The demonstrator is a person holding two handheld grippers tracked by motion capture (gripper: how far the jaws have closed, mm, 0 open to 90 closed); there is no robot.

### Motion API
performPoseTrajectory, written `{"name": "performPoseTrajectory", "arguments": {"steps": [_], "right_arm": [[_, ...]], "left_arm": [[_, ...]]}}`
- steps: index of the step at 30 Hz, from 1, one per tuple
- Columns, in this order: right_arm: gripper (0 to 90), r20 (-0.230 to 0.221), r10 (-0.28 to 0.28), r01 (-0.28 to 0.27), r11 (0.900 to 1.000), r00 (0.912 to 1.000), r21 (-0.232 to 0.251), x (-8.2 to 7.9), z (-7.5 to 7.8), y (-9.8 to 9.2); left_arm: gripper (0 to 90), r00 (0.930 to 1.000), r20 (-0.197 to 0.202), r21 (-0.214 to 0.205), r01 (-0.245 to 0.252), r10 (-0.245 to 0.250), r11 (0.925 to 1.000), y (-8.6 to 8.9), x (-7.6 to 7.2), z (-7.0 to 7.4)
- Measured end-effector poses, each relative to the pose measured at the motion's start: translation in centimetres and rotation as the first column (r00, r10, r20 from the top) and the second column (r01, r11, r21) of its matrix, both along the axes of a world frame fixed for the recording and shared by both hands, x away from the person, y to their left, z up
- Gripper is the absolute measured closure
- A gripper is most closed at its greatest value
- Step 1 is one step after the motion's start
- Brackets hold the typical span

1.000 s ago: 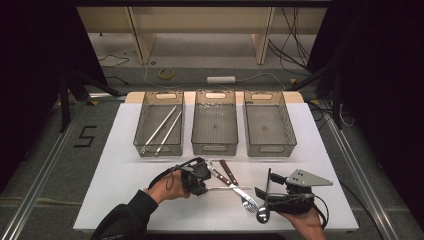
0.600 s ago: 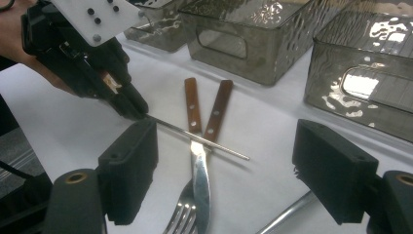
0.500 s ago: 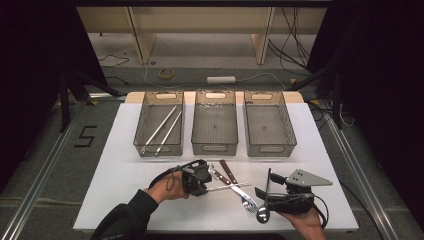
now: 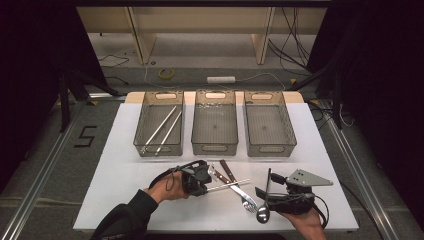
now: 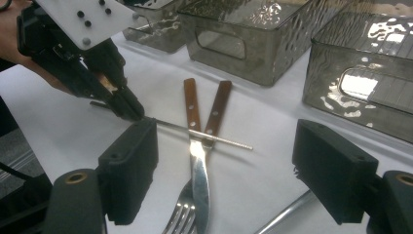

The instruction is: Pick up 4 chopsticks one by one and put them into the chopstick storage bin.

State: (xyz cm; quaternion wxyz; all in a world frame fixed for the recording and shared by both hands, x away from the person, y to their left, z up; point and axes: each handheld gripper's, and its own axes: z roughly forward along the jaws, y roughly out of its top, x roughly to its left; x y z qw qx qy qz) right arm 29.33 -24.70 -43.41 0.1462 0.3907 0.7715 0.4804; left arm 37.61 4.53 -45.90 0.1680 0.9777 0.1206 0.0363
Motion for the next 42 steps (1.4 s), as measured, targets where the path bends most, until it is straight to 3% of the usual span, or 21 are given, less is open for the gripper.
{"name": "performPoseTrajectory", "arguments": {"steps": [9,17,29,34,42], "right_arm": [[26.0,0.001,0.001,-0.001,1.0,1.0,-0.001,0.0,0.0,0.0],[25.9,0.002,0.001,-0.001,1.0,1.0,0.0,0.0,0.0,0.0],[25.9,0.003,0.002,-0.002,1.0,1.0,-0.001,0.0,0.0,0.0],[25.9,0.002,0.001,-0.001,1.0,1.0,-0.001,0.0,0.0,0.0],[25.9,0.002,0.001,-0.001,1.0,1.0,0.001,0.0,0.0,0.0]], "left_arm": [[85.1,0.9995,-0.02,-0.061,-0.025,0.024,0.9978,0.3,-0.1,1.2],[85.1,0.9981,0.005,-0.125,-0.061,0.062,0.9903,1.0,0.1,2.9],[85.1,0.992,0.037,-0.183,-0.112,0.121,0.9767,1.9,0.5,4.4],[85.1,0.9878,0.05,-0.218,-0.133,0.147,0.9668,2.5,0.8,5.1],[85.1,0.9712,0.078,-0.273,-0.196,0.225,0.9418,4.0,1.4,6.4]]}}
